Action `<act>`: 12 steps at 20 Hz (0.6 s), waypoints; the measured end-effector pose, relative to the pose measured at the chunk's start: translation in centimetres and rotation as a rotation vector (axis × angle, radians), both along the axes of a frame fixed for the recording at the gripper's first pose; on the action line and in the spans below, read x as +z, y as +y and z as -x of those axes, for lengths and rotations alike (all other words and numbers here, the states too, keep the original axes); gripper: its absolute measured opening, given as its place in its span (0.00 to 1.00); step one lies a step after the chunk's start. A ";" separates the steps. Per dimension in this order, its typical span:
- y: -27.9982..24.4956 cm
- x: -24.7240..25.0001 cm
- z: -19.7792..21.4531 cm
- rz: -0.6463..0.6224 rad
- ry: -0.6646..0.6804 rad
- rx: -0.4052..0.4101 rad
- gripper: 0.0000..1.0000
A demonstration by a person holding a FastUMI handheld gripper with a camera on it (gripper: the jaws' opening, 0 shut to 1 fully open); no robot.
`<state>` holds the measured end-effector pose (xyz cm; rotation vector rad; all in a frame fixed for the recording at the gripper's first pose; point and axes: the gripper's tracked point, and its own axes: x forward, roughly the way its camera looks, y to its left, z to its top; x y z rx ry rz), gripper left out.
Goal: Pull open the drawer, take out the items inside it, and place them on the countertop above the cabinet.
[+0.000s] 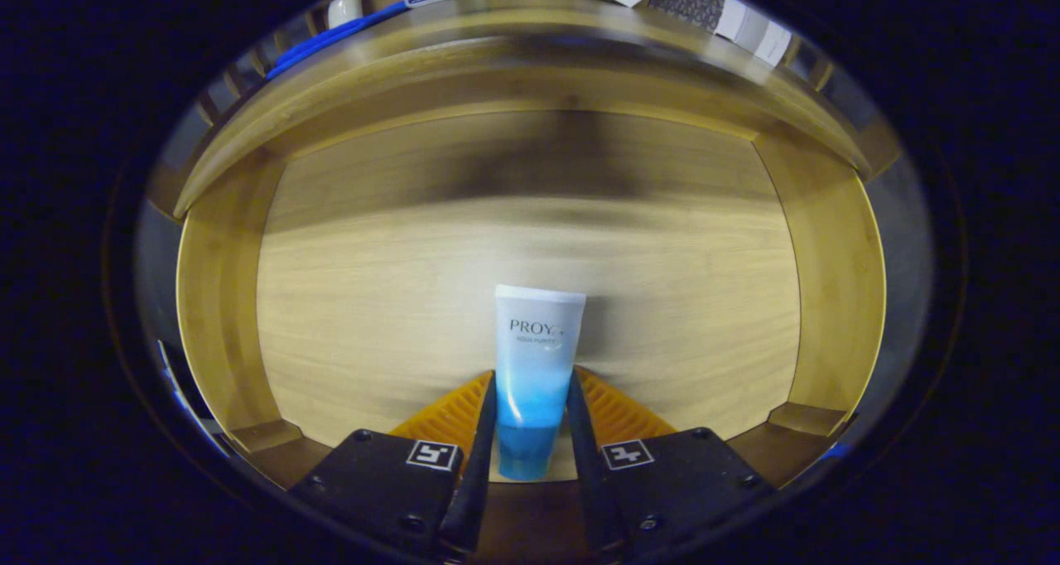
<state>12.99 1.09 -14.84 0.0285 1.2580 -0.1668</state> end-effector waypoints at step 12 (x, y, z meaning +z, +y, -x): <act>0.7 10.3 -0.2 0.004 -0.155 0.069 0.49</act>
